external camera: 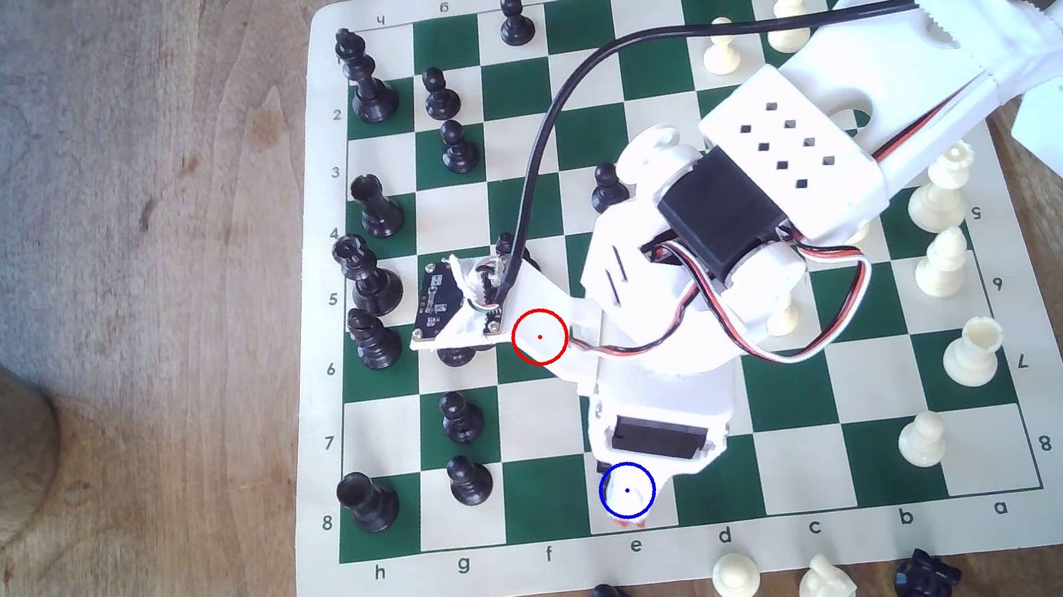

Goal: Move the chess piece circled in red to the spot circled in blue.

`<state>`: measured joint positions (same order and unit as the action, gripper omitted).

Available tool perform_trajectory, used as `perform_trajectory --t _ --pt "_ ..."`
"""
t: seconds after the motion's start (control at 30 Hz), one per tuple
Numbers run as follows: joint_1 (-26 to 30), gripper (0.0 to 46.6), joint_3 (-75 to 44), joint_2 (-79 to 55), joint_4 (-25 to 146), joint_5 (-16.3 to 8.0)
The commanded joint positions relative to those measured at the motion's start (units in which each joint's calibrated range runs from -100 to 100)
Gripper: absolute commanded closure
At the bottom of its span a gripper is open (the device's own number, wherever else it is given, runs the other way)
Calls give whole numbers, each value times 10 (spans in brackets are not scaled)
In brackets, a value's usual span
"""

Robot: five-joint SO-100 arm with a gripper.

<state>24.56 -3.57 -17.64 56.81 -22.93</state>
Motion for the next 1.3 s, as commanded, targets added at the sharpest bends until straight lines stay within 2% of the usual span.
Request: perform_trajectory --t 0.0,0.3,0.43,0.93,1.27 --pt "0 247 -39 21 8 4" --pt "7 234 -36 52 41 3" --pt "21 232 8 96 50 4" --pt "40 231 257 424 139 16" --pt "37 239 379 600 197 22"
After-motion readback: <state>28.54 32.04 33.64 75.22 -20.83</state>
